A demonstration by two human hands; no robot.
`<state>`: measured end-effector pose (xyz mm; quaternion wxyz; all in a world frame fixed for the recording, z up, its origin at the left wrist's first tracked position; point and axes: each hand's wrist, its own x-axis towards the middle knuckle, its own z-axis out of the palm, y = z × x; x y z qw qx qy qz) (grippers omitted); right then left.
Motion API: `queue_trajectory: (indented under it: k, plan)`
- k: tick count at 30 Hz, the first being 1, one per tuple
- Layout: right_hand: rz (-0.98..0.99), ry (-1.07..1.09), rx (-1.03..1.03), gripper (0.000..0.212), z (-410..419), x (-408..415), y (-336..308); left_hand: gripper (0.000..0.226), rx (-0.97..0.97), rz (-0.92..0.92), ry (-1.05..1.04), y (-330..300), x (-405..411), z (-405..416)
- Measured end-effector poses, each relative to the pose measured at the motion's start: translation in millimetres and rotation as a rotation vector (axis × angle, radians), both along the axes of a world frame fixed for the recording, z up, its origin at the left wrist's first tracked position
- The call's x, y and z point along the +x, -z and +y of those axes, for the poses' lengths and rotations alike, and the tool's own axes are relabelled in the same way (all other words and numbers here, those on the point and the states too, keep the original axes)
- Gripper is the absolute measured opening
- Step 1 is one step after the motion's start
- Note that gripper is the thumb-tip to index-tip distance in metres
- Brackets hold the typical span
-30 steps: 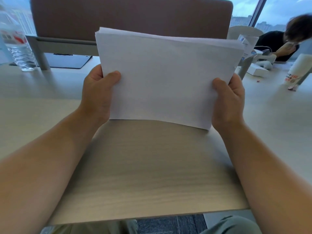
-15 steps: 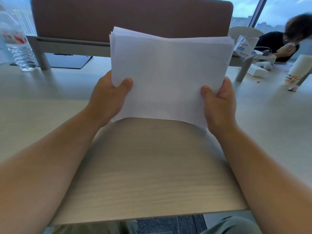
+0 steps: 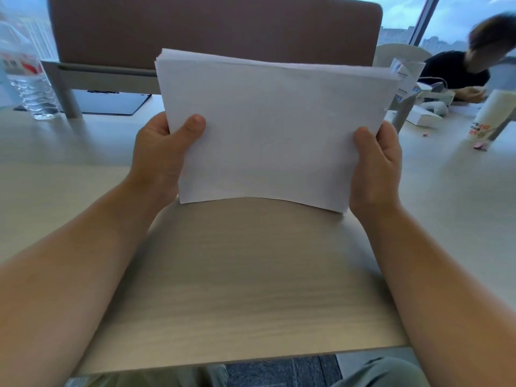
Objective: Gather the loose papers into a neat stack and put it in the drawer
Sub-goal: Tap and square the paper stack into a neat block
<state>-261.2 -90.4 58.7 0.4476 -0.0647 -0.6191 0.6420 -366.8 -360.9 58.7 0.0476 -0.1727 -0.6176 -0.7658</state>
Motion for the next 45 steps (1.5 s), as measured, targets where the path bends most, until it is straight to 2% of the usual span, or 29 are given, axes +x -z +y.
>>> queue_trajectory:
  k: [5,8,12,14,17,21,24,27,30,32,35,37,41,43,45]
  plan:
    - [0.002,-0.022,0.016,0.012,-5.9,-0.6,3.5,0.032,0.02,-0.031,0.09,-0.4,6.8,4.9]
    - [-0.032,0.017,0.12,0.017,-10.6,-0.5,6.2,0.033,-0.086,0.024,0.095,-0.3,9.1,8.8]
    - [-0.097,0.117,0.219,0.025,-13.7,-2.7,7.3,0.025,-0.373,0.162,-0.136,-1.6,9.3,14.8]
    - [-0.119,0.167,0.23,0.024,-12.1,-3.1,5.9,0.028,-0.468,0.242,-0.239,1.5,5.3,12.7]
    - [-0.185,0.212,0.207,0.017,-6.3,-4.1,2.0,0.025,-0.357,0.231,-0.26,3.1,0.7,7.7]
    - [-0.233,0.175,0.059,0.013,-0.6,-4.3,-1.1,0.013,-0.102,0.07,-0.23,3.8,-2.4,8.1]
    - [-0.271,-0.005,-0.169,0.022,1.2,-6.4,0.0,0.015,0.053,-0.024,-0.217,2.4,-0.5,13.4]
    - [-0.286,-0.298,-0.323,0.032,-7.1,-8.6,2.4,0.01,0.152,-0.1,-0.235,0.2,5.5,23.9]
    - [-0.385,-0.575,-0.21,0.011,-28.3,-10.1,12.2,0.007,0.165,-0.149,-0.23,3.9,13.5,35.9]
    - [-0.428,-0.615,-0.175,0.009,-40.1,-10.5,16.1,0.009,0.185,-0.191,-0.155,6.4,17.6,41.7]
    - [-0.397,-0.463,-0.231,0.009,-42.8,-13.9,13.0,0.016,0.143,-0.235,0.028,6.6,22.1,43.1]
    - [-0.363,-0.294,-0.241,0.019,-35.5,-16.5,11.3,0.025,0.071,-0.236,0.121,9.2,21.6,41.8]
    - [-0.334,0.058,-0.1,0.023,-17.7,-17.5,10.2,0.046,0.099,-0.214,0.245,4.2,18.0,30.6]
    - [-0.326,0.171,-0.036,0.022,-12.4,-12.5,6.1,0.043,0.115,-0.2,0.291,-2.9,13.1,19.8]
    - [-0.325,0.204,0.037,0.023,-13.0,-7.5,3.2,0.042,0.031,-0.182,0.32,-7.1,8.6,12.1]
